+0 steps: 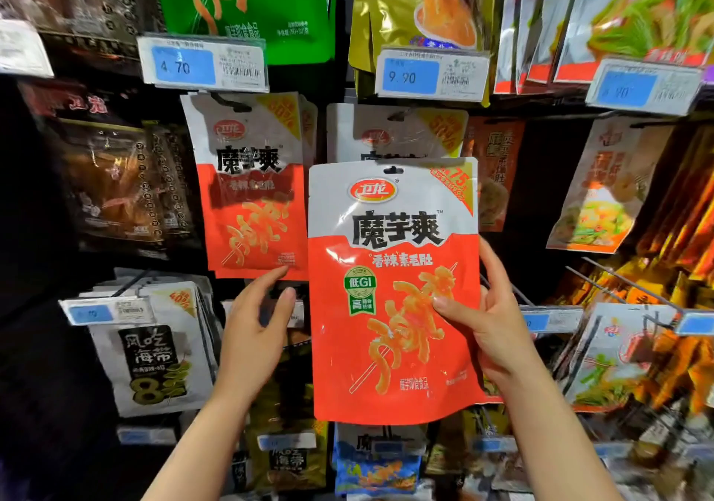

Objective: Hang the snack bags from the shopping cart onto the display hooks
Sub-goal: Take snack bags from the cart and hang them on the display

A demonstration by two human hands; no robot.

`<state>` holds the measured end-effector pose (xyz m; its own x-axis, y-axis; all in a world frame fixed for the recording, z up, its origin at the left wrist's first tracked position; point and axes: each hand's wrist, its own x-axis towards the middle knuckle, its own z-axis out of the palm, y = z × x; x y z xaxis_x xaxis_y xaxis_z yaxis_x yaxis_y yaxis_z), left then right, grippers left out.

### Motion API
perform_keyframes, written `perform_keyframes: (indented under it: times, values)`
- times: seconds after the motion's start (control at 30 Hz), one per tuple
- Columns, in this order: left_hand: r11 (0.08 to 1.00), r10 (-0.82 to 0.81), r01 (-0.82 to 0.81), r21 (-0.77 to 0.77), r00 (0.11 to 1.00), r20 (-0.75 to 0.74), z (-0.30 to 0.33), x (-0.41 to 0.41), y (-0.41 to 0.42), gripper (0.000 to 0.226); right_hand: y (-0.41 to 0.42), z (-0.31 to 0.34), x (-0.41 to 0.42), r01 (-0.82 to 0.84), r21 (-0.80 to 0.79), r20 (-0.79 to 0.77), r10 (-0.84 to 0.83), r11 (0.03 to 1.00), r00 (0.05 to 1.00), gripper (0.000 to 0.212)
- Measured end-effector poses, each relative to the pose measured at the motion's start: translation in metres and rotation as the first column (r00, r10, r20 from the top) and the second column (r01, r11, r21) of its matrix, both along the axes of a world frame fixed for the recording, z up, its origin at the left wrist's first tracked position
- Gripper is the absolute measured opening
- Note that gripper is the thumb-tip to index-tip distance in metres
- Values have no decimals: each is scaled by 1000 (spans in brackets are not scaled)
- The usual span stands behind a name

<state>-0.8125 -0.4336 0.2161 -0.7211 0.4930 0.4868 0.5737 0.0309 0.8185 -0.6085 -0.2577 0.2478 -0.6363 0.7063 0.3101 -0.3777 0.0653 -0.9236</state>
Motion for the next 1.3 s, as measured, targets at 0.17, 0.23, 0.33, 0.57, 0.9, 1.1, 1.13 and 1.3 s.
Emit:
perform_keyframes:
  times: [0.17,0.23,0.33,0.57,0.9,1.1,1.13,1.3]
  values:
    - [946,81,-184,-266,931,-356,-26,-12,8,62,-3,6,2,-17,-4,-18,17,1000,1000,91]
    - [940,69,-202,-275,901,-428,-33,-13,8,65,-3,11,3,-33,6,-37,33,999,999,89]
    - [960,68,-163,-228,925,-374,-34,-17,7,64,3,23,0,-22,26,-73,24,999,997,90]
    - [979,-10,-31,-200,979,-202,-33,-23,3,56,20,39,-7,-20,93,-101,30,995,994,91]
    - [983,-32,-2,-185,983,-183,-29,-26,3,48,25,44,-10,-10,47,-89,14,999,996,89]
    - [978,-44,4,-211,982,-185,-33,-28,1,54,27,56,-17,14,53,-27,-13,998,1000,89]
    - [978,-44,4,-211,981,-188,-33,-28,1,53,26,56,-15,17,41,-31,-16,999,999,88]
    - [979,-41,0,-204,979,-198,-34,-28,2,47,24,58,-10,15,-13,-51,-16,1000,999,85]
